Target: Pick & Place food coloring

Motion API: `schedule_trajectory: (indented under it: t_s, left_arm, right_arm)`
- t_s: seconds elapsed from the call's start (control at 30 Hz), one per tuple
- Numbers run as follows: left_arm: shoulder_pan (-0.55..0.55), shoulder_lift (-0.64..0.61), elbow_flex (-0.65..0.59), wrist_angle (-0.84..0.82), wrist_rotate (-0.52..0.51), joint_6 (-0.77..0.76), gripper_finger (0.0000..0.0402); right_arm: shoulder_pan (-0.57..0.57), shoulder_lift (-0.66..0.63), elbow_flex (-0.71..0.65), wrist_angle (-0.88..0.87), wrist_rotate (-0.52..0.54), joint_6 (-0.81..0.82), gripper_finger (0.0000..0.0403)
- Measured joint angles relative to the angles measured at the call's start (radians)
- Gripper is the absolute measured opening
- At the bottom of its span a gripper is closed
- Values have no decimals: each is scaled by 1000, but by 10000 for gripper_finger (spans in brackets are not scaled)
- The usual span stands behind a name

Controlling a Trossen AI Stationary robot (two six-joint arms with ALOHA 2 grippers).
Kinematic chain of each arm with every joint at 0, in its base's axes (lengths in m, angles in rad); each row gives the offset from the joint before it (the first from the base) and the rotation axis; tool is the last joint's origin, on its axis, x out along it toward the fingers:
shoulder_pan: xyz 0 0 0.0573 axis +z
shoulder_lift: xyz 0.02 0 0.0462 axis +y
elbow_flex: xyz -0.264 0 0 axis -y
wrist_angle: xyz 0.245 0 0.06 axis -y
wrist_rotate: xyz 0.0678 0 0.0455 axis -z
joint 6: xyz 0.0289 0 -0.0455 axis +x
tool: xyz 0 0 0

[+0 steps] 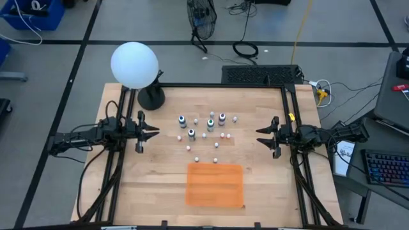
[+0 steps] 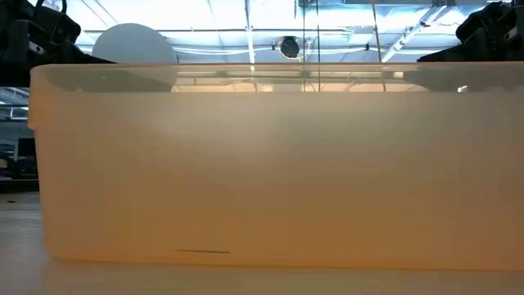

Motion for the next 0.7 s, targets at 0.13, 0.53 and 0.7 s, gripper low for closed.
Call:
schedule_trajectory:
  t_s: [0.13,0.53,0.7]
  left_arm:
    - [0,0,0,0,0,0,67]
    - [0,0,0,0,0,0,67]
    - [0,0,0,0,0,0,67]
  right_arm:
    - [0,0,0,0,0,0,169]
    - [0,0,0,9,0,10,169]
    - [2,0,0,27,-93,377,169]
